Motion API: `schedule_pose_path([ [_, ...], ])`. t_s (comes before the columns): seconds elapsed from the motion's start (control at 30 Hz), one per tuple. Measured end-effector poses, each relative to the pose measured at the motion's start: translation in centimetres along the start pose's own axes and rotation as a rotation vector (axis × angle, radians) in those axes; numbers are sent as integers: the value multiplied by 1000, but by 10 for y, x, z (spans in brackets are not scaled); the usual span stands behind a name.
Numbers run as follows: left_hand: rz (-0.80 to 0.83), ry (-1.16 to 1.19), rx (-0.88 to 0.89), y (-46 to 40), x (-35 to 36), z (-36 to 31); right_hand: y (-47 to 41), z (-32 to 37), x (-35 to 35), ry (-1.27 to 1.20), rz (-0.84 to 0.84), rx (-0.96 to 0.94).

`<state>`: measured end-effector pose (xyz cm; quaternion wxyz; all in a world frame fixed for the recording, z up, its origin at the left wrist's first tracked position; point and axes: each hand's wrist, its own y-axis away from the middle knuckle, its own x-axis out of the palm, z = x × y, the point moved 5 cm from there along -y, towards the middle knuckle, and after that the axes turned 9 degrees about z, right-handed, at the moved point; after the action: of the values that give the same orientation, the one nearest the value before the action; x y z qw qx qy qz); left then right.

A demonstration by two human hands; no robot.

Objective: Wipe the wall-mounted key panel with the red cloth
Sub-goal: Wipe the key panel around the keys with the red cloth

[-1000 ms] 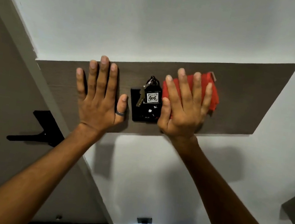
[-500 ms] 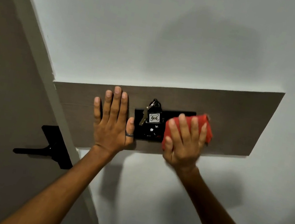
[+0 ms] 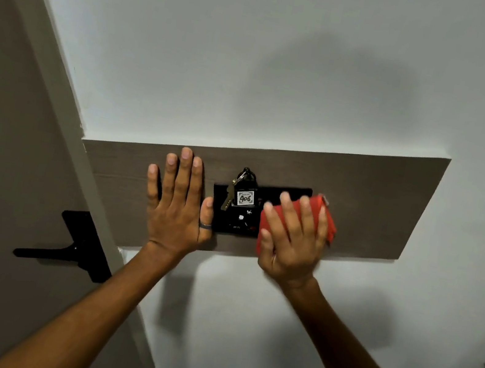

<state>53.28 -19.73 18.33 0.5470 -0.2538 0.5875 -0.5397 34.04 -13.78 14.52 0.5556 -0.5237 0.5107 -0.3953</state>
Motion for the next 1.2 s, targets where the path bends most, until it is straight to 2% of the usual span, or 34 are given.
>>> schedule_pose_path([
  [0.1, 4, 6, 3, 0, 1, 1, -24, -4, 6, -12, -24, 72],
  [0.17, -4, 6, 10, 1, 3, 1, -7, 1, 8, 3, -17, 80],
  [0.3, -23, -6, 15, 2, 2, 1, 22, 1, 3, 47, 46, -24],
  [0.4, -26, -4, 12, 0, 1, 1, -11, 1, 6, -7, 4, 57],
  [0.47, -29, 15, 6, 1, 0, 1, -21, 0, 4, 4, -12, -9],
  [0.53, -29, 22, 6, 2, 0, 1, -21, -16, 4, 27, 4, -176],
  [0.57, -28, 15, 5, 2, 0, 1, -18, -22, 5, 19, 9, -176],
  [0.67, -20, -2, 3, 0, -2, 0, -15, -10, 10, 16, -9, 113],
  [0.7, -13, 4, 5, 1, -3, -1, -11, -2, 13, 21, -6, 131],
  [0.8, -16, 14, 23, 0, -6, -1, -8, -10, -1, 58, 18, -118],
  [0.87, -14, -12, 56, -1, -8, 5, -6, -30, -15, 87, 26, -161],
  [0.93, -15, -41, 120, -3, -9, 13, -1, -37, -23, 63, 12, 62],
  [1.0, -11, -34, 162, -4, -12, 19, 5, -31, -33, -123, -65, 363],
  [1.03, -14, -28, 167, -3, -13, 22, 3, -24, -38, -217, -107, 425],
  [1.13, -20, -21, 164, -1, -13, 21, -1, 19, -35, -265, -153, 288],
  [1.2, -12, -2, 151, -2, -13, 22, -2, 52, -18, -166, -66, 138],
])
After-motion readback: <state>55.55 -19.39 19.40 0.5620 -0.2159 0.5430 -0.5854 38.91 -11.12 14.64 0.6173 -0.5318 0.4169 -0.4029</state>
